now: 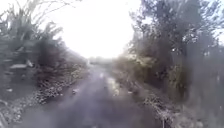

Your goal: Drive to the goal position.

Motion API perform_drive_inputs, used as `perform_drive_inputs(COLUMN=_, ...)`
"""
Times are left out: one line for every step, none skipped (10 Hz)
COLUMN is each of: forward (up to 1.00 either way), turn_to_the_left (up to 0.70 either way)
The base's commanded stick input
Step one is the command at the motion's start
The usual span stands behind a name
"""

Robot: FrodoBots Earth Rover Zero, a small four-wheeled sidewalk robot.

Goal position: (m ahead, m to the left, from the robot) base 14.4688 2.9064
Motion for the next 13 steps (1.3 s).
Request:
perform_drive_inputs(forward=1.0, turn_to_the_left=0.0)
perform_drive_inputs(forward=1.0, turn_to_the_left=0.0)
perform_drive_inputs(forward=1.0, turn_to_the_left=0.0)
perform_drive_inputs(forward=1.0, turn_to_the_left=0.0)
perform_drive_inputs(forward=1.0, turn_to_the_left=0.0)
perform_drive_inputs(forward=1.0, turn_to_the_left=0.0)
perform_drive_inputs(forward=1.0, turn_to_the_left=0.0)
perform_drive_inputs(forward=1.0, turn_to_the_left=0.0)
perform_drive_inputs(forward=1.0, turn_to_the_left=0.0)
perform_drive_inputs(forward=1.0, turn_to_the_left=0.0)
perform_drive_inputs(forward=1.0, turn_to_the_left=0.0)
perform_drive_inputs(forward=1.0, turn_to_the_left=0.0)
perform_drive_inputs(forward=1.0, turn_to_the_left=0.0)
